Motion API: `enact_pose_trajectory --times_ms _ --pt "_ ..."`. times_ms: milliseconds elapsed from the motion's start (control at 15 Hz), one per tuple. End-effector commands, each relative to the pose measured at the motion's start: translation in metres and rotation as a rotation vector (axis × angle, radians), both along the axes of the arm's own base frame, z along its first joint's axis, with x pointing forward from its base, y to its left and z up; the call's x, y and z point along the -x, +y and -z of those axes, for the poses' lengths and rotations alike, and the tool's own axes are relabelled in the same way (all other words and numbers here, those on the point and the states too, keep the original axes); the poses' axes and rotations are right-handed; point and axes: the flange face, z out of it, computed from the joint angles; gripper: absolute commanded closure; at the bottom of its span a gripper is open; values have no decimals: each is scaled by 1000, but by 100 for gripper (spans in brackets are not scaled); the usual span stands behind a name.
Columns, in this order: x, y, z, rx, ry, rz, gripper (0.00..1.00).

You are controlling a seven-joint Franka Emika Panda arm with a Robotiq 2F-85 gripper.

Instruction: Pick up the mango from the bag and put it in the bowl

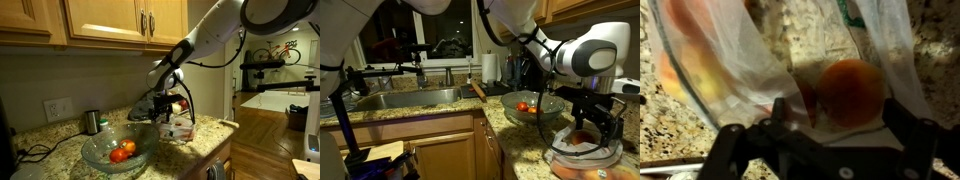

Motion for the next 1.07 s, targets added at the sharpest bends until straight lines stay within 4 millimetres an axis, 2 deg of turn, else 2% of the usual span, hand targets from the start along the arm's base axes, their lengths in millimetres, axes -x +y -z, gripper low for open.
enact_pose_trajectory --times_ms 0,600,1000 --pt "-2 -1 4 -29 -2 -12 0" --pt "0 -3 10 -21 22 3 0" --pt "2 -4 7 9 42 13 0"
